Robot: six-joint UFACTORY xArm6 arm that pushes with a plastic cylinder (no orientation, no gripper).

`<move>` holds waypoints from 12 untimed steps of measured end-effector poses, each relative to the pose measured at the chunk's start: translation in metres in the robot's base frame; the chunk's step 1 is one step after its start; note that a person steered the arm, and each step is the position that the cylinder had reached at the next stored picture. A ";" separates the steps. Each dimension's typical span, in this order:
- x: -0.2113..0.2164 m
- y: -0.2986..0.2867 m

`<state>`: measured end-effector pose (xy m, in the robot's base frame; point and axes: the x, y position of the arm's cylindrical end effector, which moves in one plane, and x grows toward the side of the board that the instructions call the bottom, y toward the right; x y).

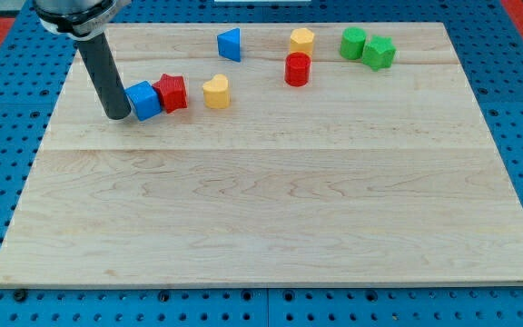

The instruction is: Separate the blue cube from the red star

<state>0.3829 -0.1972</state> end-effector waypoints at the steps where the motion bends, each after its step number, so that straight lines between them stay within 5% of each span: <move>1: 0.001 -0.001; 10: 0.016 0.049; 11: -0.010 0.042; 12: 0.001 0.082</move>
<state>0.3838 -0.1149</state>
